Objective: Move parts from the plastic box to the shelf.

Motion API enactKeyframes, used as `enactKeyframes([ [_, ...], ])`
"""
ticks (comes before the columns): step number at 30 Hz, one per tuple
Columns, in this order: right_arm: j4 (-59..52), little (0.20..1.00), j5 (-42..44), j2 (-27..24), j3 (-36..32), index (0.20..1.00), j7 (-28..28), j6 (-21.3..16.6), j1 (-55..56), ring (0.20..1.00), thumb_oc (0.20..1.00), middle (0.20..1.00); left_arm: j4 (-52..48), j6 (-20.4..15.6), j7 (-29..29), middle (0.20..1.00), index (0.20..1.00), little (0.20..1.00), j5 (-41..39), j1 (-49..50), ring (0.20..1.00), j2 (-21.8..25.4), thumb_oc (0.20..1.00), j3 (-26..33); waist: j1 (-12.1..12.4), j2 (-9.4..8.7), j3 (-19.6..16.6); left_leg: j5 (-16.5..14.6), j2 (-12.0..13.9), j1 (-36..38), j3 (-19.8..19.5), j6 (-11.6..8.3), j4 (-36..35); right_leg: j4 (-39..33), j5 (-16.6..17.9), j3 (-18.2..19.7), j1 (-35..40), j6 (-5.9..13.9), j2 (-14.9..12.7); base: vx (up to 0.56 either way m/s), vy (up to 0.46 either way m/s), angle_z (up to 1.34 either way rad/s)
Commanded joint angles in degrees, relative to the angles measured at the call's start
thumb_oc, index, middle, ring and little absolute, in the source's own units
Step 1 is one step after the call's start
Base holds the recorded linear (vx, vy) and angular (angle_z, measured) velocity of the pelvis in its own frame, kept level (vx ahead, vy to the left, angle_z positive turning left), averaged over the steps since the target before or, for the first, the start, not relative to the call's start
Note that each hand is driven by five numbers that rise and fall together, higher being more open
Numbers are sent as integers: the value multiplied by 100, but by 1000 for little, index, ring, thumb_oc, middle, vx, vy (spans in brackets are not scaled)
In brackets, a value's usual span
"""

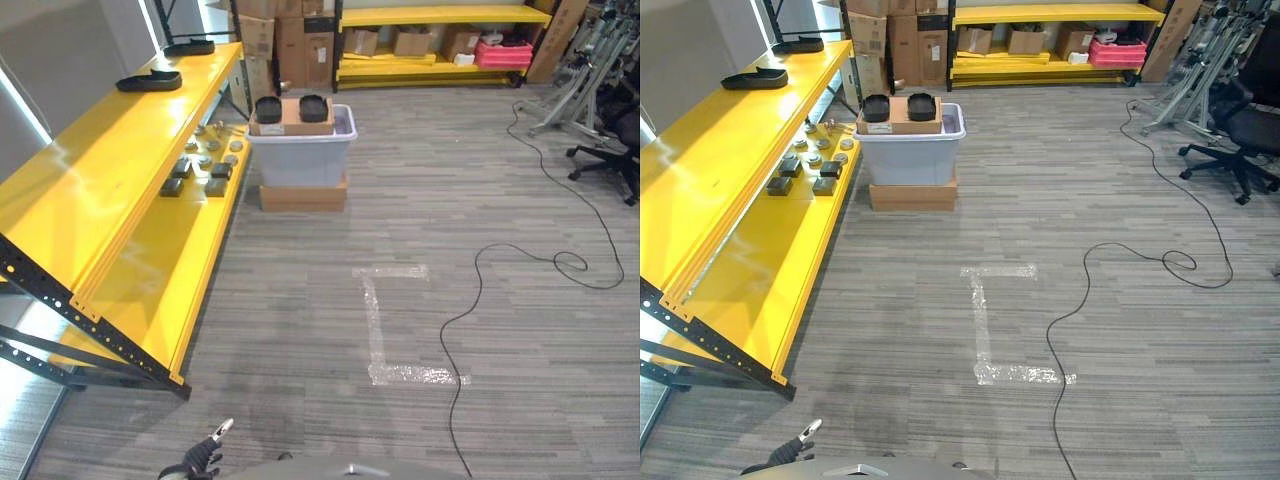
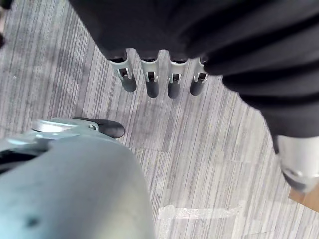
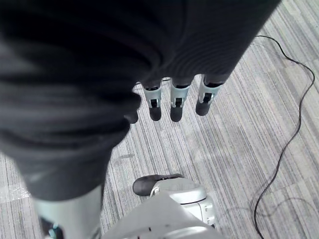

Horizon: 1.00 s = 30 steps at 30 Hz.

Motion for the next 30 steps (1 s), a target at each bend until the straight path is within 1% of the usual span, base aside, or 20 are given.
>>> enactKeyframes([
  [1, 403, 1000, -9, -90, 128, 1000, 17, 110, -237, 1000, 1000, 1000, 154, -36, -73, 1000, 1000, 1000, -209, -315, 1000, -36, 1000, 149, 118, -210, -25, -105, -215, 6, 129, -7, -164, -447, 552, -95, 130, 553, -243, 0, 0, 0],
  [3, 391, 1000, -67, -100, 122, 1000, 35, 88, -231, 1000, 1000, 1000, 133, -76, -69, 1000, 1000, 1000, -228, -318, 1000, -38, 1000, 151, 114, -211, -12, -110, -215, 24, 131, -2, -164, -447, 550, -92, 149, 550, -245, 0, 0, 0],
  [5, 404, 1000, -70, -95, 136, 1000, 41, 78, -249, 1000, 1000, 1000, 162, -49, 166, 1000, 1000, 1000, -165, -338, 1000, -40, 1000, 157, 115, -218, 0, -120, -218, 45, 125, 2, -161, -447, 542, -89, 177, 547, -249, 0, 0, 0],
  [6, 403, 1000, -72, -95, 133, 1000, 38, 91, -257, 1000, 1000, 1000, 172, 24, 219, 1000, 1000, 1000, -116, -354, 1000, -39, 1000, 172, 118, -220, -4, -121, -222, 51, 118, 4, -161, -447, 537, -86, 185, 543, -248, 34, 5, 0],
  [11, 459, 1000, -106, -79, 156, 1000, -46, 15, -272, 1000, 1000, 1000, 267, 234, 16, 1000, 1000, 1000, -152, -360, 1000, -71, 1000, 146, 117, -223, -14, -146, -230, 96, 106, 12, -157, -447, 526, -81, 232, 539, -253, 39, 3, 0],
  [15, 483, 1000, -105, -90, 151, 1000, -23, -287, -274, 1000, 1000, 1000, 272, 270, 74, 1000, 1000, 1000, -133, -345, 1000, -123, 1000, 76, 119, -223, -14, -150, -227, 111, 107, 15, -158, -447, 533, -78, 246, 540, -253, 28, 3, 1],
  [16, 421, 1000, -117, -80, 155, 1000, -2, -381, -270, 1000, 1000, 1000, 314, 420, 411, 1000, 1000, 1000, -108, -329, 1000, -133, 1000, 83, 94, -226, -12, -158, -223, 120, 130, 13, -158, -447, 536, -59, 242, 542, -255, 49, 12, -1],
  [17, 413, 1000, -139, -85, 159, 1000, 55, -413, -271, 1000, 1000, 1000, 349, 623, 552, 1000, 1000, 1000, -134, -332, 1000, -135, 1000, 104, 89, -228, -7, -160, -222, 123, 133, 13, -154, -445, 538, -57, 242, 542, -257, 58, 15, -1],
  [18, 393, 1000, -133, -72, 180, 1000, 87, -433, -267, 1000, 1000, 1000, 412, 819, 643, 1000, 1000, 1000, -144, -352, 1000, -130, 1000, 153, 78, -232, -9, -161, -224, 124, 135, 13, -150, -446, 540, -46, 244, 542, -257, 43, 7, -2],
  [19, 372, 1000, -138, -57, 199, 1000, 69, -432, -265, 1000, 1000, 1000, 465, 859, 625, 1000, 1000, 1000, -131, -373, 1000, -125, 1000, 198, 67, -238, -11, -164, -225, 129, 138, 14, -147, -445, 540, -36, 247, 542, -258, 53, 8, -2],
  [20, 352, 1000, -132, -53, 218, 1000, 50, -401, -261, 1000, 1000, 1000, 510, 814, 578, 1000, 1000, 1000, -108, -396, 1000, -127, 1000, 218, 50, -243, -15, -169, -223, 133, 149, 16, -147, -445, 539, -25, 246, 540, -259, 72, 12, -2],
  [21, 354, 1000, -79, -46, 202, 1000, 36, -362, -234, 1000, 1000, 1000, 552, 880, 605, 1000, 1000, 1000, -103, -427, 1000, -145, 1000, 230, 22, -244, -18, -177, -219, 147, 163, 19, -149, -435, 540, -1, 243, 543, -261, 70, 18, -2],
  [25, 395, 1000, -40, -47, 172, 1000, -7, -417, -227, 1000, 1000, 1000, 612, 928, 647, 1000, 1000, 1000, -101, -478, 1000, -162, 1000, 210, -10, -252, -27, -194, -222, 163, 172, 23, -144, -424, 534, 45, 246, 542, -259, 46, 14, -2],
  [27, 388, 1000, 19, -45, 163, 1000, -1, -383, -228, 1000, 1000, 1000, 612, 942, 680, 1000, 1000, 1000, -120, -482, 1000, -170, 1000, 202, -15, -257, -31, -198, -225, 163, 179, 28, -140, -420, 536, 55, 245, 545, -261, 15, 5, -1],
  [30, 394, 1000, 74, -34, 138, 1000, -35, -400, -234, 1000, 1000, 1000, 622, 911, 728, 1000, 1000, 1000, -139, -495, 1000, -171, 1000, 209, -16, -260, -36, -203, -233, 162, 171, 36, -136, -410, 537, 69, 234, 542, -262, 18, 14, -4],
])
